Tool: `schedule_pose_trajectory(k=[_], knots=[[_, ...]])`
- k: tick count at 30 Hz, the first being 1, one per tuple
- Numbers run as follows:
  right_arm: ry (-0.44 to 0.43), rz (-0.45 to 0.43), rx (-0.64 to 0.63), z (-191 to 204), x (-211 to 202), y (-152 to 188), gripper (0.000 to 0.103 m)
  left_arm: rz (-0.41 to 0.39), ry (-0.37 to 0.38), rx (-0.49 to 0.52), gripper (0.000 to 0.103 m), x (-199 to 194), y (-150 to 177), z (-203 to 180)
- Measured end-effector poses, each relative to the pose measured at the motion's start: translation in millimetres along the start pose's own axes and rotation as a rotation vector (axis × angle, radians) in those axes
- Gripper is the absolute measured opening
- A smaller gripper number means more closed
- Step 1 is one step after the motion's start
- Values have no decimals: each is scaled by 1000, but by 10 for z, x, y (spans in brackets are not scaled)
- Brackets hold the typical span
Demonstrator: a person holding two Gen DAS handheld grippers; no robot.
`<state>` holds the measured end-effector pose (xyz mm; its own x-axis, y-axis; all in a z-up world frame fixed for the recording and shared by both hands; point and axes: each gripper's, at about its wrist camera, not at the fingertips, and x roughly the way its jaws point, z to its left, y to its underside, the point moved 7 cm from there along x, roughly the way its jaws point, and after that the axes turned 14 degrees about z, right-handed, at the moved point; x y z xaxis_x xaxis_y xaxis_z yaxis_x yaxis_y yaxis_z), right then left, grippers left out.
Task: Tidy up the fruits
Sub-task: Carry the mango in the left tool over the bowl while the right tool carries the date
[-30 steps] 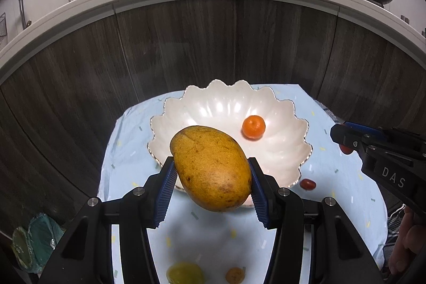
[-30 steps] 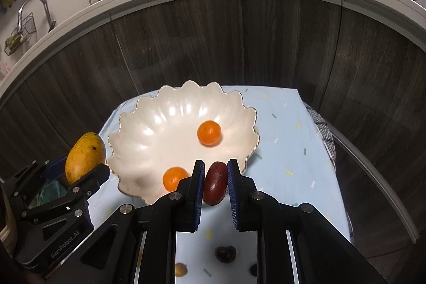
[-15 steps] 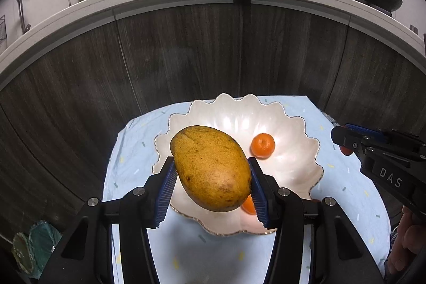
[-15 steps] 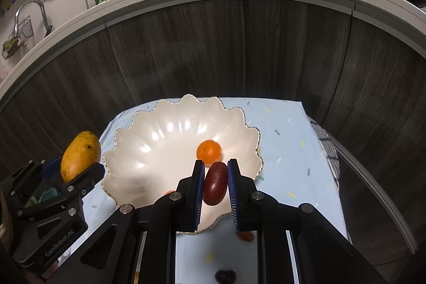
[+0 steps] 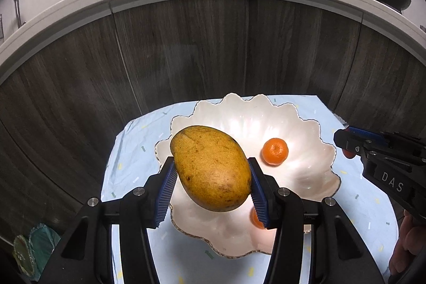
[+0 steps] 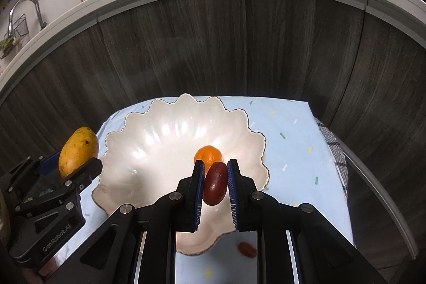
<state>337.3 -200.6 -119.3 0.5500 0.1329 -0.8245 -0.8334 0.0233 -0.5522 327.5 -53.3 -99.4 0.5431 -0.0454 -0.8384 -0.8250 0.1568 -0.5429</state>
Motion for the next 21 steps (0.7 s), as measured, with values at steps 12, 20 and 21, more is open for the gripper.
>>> schedule_pose_trajectory(k=[12,20,21], knots=[[2,43,6,-10,285,-21,19,40,7,-3,52,283,-11,15],[-1,66,7,-42,407,-23,19,66,13,-3,52,437,1,9],[-2,71,7,-45,427,-22,19,68,12,-1,52,449,5,9]])
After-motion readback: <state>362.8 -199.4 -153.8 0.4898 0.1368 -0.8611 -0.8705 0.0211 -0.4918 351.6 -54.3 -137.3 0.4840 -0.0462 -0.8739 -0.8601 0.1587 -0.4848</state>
